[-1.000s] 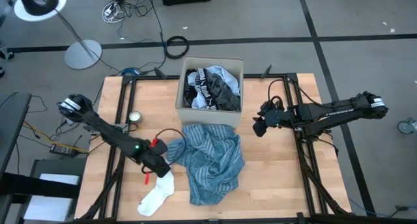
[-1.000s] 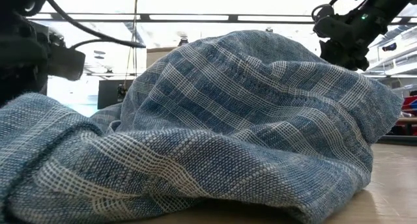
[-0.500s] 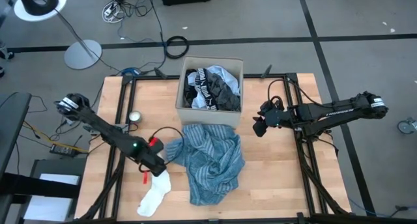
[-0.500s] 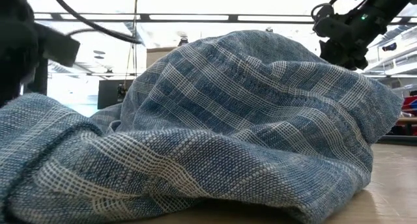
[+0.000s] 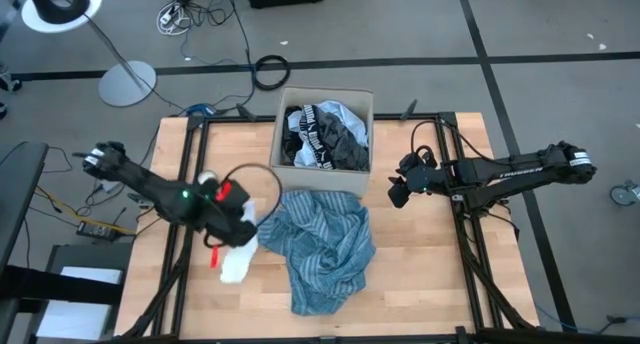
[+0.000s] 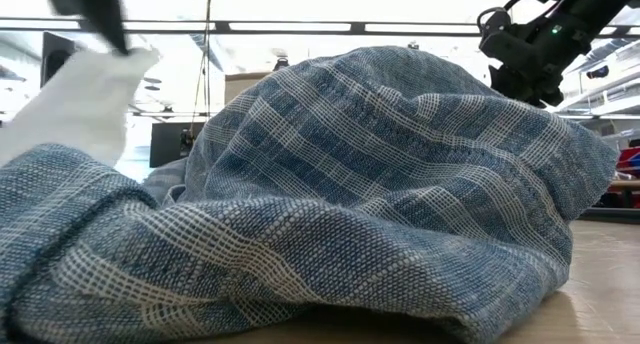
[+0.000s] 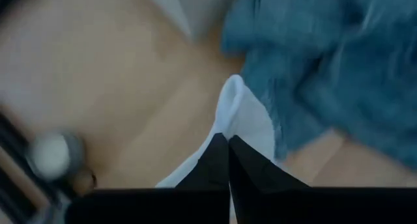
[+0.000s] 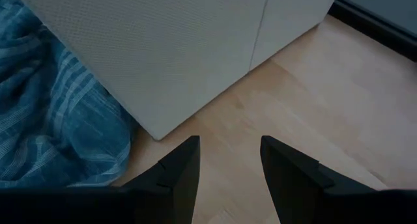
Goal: Sort clothes
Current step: Put the white sock into the laundry bin
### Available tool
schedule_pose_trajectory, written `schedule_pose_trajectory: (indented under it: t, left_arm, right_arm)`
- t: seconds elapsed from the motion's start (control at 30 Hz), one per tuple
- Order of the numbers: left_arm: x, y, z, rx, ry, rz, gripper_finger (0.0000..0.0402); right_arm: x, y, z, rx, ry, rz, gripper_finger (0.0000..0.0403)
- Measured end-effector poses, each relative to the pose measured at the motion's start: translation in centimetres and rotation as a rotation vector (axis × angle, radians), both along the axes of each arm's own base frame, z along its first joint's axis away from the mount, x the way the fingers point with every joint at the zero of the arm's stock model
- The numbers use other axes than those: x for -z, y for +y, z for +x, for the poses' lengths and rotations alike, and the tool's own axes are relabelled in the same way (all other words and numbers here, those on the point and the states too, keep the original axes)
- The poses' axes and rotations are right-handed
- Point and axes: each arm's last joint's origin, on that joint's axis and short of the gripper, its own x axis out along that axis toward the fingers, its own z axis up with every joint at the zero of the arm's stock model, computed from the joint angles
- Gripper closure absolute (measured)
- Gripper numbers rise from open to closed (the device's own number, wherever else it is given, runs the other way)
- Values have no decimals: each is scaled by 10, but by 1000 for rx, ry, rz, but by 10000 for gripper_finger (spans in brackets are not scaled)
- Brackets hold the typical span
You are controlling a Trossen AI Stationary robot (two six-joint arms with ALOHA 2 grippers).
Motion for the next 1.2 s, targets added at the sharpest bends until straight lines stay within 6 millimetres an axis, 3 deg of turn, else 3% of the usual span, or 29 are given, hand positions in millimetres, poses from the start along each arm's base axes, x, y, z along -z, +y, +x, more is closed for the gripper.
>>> schedule_pose_trajectory:
  t: [0.33,0.6,0.73,0.97,1.2]
  left_arm:
    - [-79,55,27,98,-190,234,401]
    - [-154,103,41,135,-508,478,401]
    - [-178,125,43,89,-644,597,401]
    - [-186,154,45,73,-716,635,401]
    - [-150,162,72,141,-610,562,390]
  right_arm:
    - [0,0,0,1,-3,2,239]
    - [0,0,0,1,-6,2,239]
    - [0,0,1,1,-7,2,239]
    - [0,0,0,1,-7,2,239]
    - [0,0,1,0,-4,2,239]
